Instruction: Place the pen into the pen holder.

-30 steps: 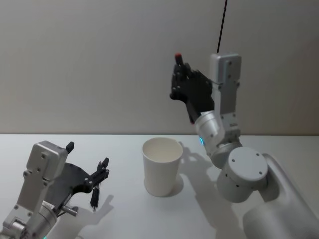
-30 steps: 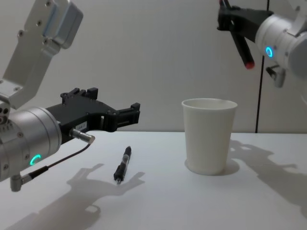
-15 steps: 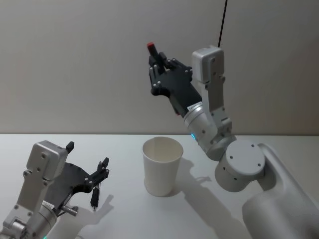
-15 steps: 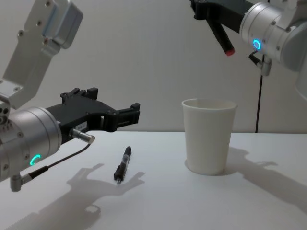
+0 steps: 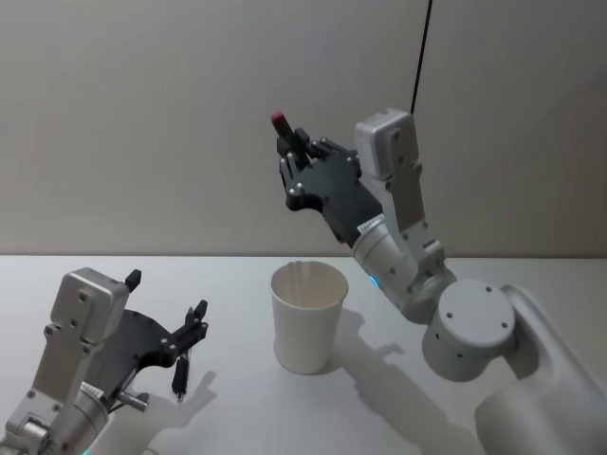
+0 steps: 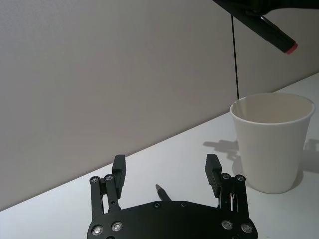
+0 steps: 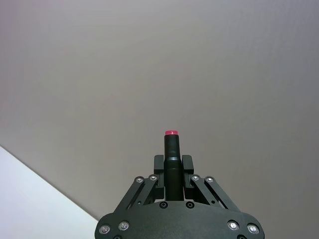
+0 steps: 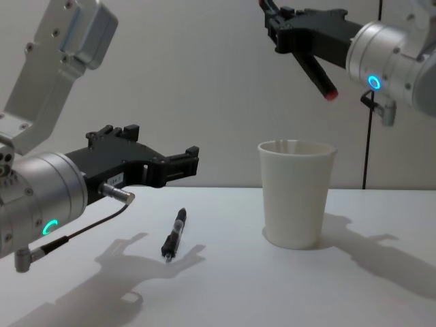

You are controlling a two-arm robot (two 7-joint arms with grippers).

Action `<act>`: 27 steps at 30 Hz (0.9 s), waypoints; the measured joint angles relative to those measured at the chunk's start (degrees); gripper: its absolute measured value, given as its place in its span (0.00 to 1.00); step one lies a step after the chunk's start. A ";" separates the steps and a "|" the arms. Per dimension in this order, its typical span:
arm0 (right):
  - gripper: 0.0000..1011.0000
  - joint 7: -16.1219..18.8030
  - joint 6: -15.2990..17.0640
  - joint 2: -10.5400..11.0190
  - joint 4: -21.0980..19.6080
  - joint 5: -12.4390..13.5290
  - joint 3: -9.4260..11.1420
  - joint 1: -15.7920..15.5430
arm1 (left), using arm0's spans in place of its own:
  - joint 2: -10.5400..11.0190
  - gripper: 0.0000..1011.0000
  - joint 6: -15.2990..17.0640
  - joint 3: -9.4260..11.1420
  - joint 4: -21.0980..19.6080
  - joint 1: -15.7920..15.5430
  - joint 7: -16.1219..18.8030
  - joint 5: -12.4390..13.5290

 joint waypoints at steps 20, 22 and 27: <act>0.20 -1.68 -3.77 -1.21 0.13 -2.36 0.06 -2.87 | 0.00 0.99 0.00 0.00 0.00 0.00 0.00 0.00; 0.20 -1.94 -4.11 -1.35 0.40 -2.70 0.03 -2.97 | 0.00 0.99 0.00 0.00 0.00 0.00 0.00 0.00; 0.20 -2.78 -4.74 -1.71 1.25 -3.68 0.00 -3.26 | 0.00 0.99 0.00 0.00 0.00 0.00 0.00 0.00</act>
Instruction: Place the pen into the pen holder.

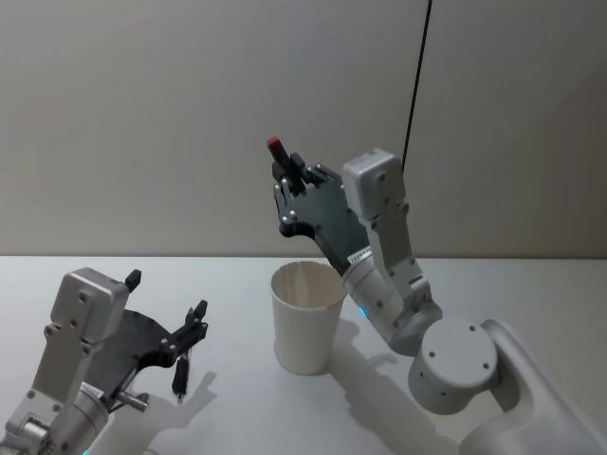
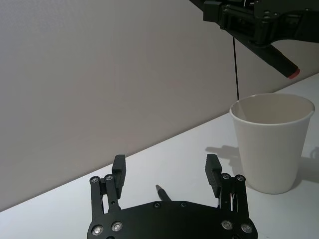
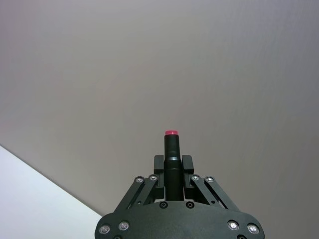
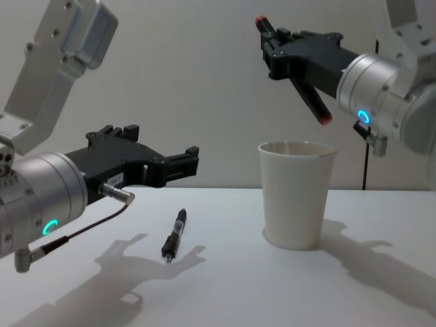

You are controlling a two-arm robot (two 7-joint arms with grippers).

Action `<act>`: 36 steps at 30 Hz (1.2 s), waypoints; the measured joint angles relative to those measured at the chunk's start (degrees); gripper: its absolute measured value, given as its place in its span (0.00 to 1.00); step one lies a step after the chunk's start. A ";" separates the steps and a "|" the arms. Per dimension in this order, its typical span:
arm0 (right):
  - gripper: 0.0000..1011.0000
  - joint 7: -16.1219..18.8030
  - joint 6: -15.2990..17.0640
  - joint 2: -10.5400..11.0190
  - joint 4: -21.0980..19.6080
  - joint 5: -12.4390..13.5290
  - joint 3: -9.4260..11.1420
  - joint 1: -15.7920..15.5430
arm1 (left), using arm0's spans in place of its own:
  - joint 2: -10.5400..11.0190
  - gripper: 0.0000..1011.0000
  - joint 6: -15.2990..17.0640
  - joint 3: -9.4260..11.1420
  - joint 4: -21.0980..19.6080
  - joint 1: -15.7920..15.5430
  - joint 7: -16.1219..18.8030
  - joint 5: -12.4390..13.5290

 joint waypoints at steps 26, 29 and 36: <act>0.20 -0.06 0.21 -1.22 1.71 -1.68 0.47 -0.60 | 0.00 0.99 0.00 0.00 0.00 0.00 0.00 0.00; 0.20 0.03 0.29 -1.27 1.75 -1.70 0.49 -0.60 | 0.00 0.99 0.00 0.00 0.00 0.00 0.00 0.00; 0.35 0.17 0.47 -1.40 1.87 -1.74 0.55 -0.59 | 0.00 0.99 0.00 0.00 0.00 0.00 0.00 0.00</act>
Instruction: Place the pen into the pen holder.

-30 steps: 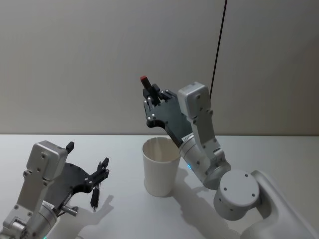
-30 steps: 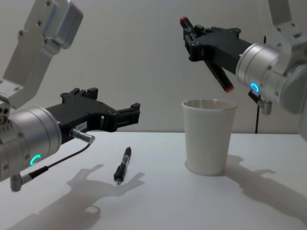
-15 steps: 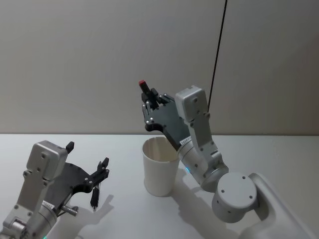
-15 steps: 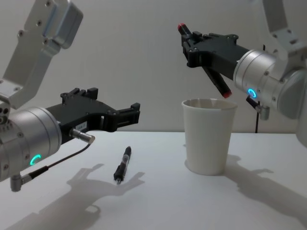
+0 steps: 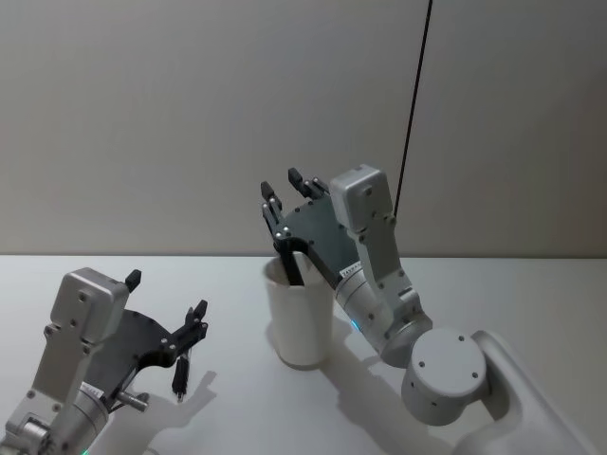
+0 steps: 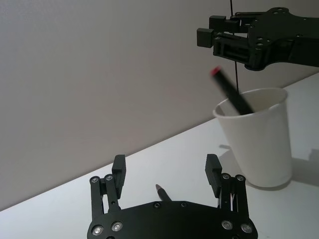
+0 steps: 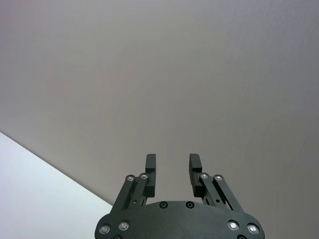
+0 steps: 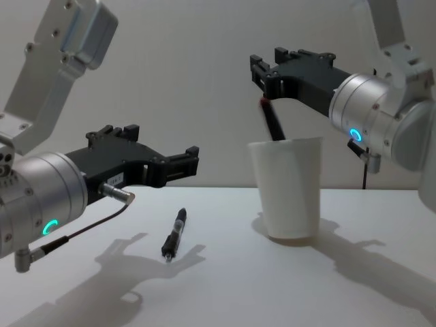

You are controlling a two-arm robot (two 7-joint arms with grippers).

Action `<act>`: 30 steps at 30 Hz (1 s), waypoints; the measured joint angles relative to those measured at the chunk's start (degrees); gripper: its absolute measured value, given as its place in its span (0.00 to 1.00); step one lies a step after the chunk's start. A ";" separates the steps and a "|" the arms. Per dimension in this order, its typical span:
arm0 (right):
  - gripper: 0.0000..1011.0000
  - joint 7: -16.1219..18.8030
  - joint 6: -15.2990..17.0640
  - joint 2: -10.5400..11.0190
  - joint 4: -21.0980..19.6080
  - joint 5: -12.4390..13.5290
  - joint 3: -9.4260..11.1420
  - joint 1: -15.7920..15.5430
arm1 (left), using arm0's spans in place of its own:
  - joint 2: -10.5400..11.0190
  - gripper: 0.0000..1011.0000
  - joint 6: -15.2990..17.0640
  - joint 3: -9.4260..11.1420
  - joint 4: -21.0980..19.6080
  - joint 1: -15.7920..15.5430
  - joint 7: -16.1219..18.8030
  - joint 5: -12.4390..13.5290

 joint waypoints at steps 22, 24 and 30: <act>0.99 0.30 0.28 -0.12 -0.03 -0.03 0.18 -0.01 | 0.00 0.99 0.00 0.01 0.00 0.00 0.00 0.00; 0.99 0.57 0.61 -0.01 -0.58 0.11 0.34 -0.04 | 0.00 0.99 0.00 0.00 0.00 0.00 0.00 0.00; 0.99 1.88 2.87 0.73 -4.15 2.16 1.67 -0.21 | 0.00 0.99 0.00 0.00 0.00 0.00 0.00 0.00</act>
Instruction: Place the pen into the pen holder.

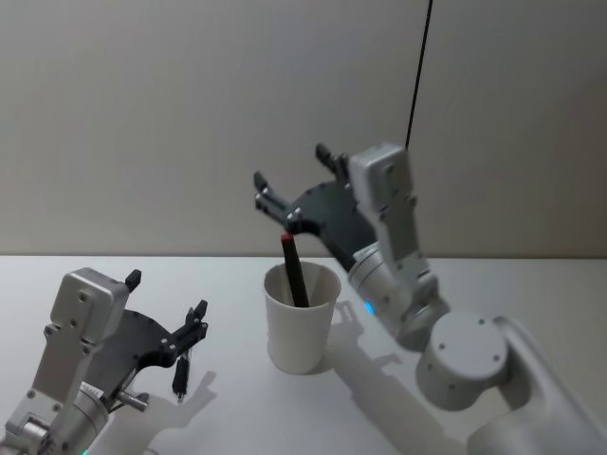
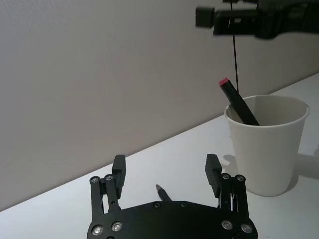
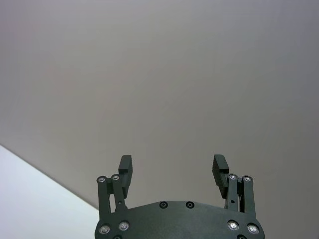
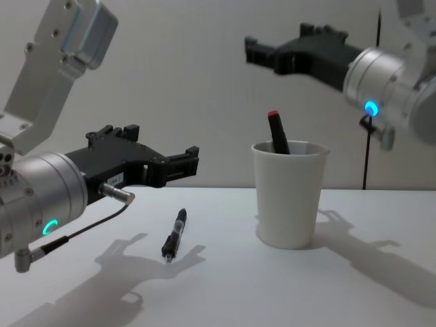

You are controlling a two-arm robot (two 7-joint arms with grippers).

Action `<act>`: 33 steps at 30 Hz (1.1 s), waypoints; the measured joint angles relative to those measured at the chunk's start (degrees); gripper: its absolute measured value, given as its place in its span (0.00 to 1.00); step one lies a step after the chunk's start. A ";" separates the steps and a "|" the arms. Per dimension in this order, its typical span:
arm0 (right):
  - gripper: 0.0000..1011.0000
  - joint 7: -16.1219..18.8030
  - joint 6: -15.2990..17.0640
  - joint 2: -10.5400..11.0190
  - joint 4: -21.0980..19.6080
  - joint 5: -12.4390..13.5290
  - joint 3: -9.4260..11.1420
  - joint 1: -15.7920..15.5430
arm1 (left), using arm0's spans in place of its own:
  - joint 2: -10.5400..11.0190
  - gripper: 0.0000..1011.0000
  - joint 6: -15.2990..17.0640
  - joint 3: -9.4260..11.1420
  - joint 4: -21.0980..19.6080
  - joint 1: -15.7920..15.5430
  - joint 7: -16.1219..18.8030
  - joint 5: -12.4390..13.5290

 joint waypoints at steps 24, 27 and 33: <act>0.99 4.80 13.23 6.18 -11.99 8.73 6.80 -2.12 | 0.01 0.99 0.00 0.00 0.00 0.00 0.00 0.00; 0.99 4.27 13.10 6.57 -12.51 9.02 6.70 -3.17 | 0.00 0.99 0.00 0.00 0.00 0.00 0.00 0.00; 0.99 2.72 12.65 7.69 -14.16 9.90 6.31 -6.25 | 0.00 0.99 0.00 0.00 0.00 0.00 0.00 0.00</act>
